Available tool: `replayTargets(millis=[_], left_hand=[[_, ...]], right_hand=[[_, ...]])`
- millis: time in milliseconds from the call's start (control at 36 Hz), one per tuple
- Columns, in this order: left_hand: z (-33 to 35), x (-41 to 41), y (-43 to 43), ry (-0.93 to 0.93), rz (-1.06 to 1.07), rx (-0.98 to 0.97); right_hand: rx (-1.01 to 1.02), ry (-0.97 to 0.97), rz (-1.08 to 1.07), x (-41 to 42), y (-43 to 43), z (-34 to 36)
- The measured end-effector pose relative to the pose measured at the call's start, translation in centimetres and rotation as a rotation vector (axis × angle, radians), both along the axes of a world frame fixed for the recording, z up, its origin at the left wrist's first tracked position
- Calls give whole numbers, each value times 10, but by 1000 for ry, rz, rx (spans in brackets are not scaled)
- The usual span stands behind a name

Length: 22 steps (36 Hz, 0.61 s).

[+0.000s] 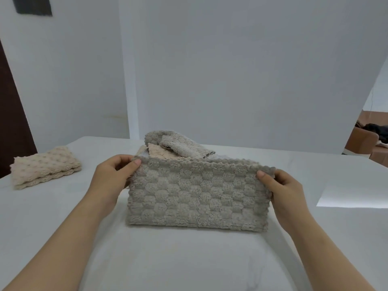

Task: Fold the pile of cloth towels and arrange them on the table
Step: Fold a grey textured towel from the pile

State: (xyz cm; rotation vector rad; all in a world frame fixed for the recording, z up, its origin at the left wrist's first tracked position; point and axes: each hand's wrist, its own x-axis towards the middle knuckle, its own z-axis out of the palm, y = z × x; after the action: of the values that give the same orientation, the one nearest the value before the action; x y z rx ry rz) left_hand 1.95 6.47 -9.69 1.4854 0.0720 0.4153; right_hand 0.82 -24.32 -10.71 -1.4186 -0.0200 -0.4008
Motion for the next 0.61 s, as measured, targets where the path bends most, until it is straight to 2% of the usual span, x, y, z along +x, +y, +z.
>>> replayTargets(millis=[139,389,472,556,611], left_hand=[[7,-4,-2,-56,13,-41],[17,-9,-4,-97,40,-25],[23,-11,-2,-47,-22,-58],[28,-14,-2,50,-106,-115],[25,-13,-4,144,-137,-51]], right_hand=[[58,-43,9,-3,1,7],[21,-67,-62,-9,2,22],[-34,-38,-49,-12,0,30],[-26,65,53,-15,-8,37],[-64,140,93,-16,-12,37]])
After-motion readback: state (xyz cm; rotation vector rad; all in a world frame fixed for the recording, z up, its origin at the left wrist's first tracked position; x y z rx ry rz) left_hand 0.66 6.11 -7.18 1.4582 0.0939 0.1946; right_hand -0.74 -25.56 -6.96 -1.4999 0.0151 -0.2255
